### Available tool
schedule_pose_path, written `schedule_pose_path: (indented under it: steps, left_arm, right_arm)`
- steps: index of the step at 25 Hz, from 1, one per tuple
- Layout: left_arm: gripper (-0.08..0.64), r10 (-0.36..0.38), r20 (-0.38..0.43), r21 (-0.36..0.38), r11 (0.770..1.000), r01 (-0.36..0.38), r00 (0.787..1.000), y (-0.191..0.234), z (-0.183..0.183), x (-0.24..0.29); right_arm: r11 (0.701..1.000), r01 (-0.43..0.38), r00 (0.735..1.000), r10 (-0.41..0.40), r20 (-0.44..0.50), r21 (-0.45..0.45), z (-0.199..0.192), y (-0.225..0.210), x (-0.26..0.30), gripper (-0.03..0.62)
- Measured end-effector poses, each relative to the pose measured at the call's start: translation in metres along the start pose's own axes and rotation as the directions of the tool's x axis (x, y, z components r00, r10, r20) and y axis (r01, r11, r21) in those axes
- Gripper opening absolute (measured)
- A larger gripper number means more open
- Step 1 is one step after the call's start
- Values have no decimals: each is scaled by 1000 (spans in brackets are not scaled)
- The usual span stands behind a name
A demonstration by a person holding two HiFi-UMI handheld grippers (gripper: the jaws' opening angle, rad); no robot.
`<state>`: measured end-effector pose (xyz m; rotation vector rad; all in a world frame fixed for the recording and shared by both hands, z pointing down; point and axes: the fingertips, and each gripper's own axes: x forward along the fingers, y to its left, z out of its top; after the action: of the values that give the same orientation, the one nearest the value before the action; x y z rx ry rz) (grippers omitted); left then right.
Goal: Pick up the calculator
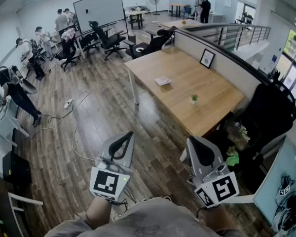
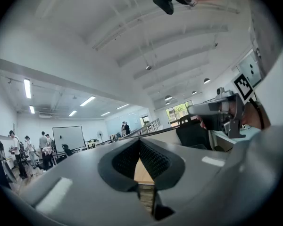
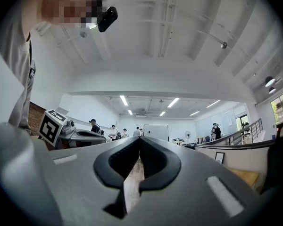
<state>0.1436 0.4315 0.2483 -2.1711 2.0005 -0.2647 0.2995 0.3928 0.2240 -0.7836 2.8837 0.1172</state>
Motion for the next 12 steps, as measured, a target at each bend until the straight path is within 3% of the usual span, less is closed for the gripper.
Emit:
schedule_pose_path:
  steps: [5,12]
  left_arm:
    - [2,12,-1,7,1000,-12,1000,-15,0,12]
    - [2,45,-32,4,999,-45,998,-38,-14,20]
  right_arm:
    - [994,-64,997,60,44,84,-1,-13,-9,12]
    - [993,-70,997,68,19,99,-21,-37,-29,12]
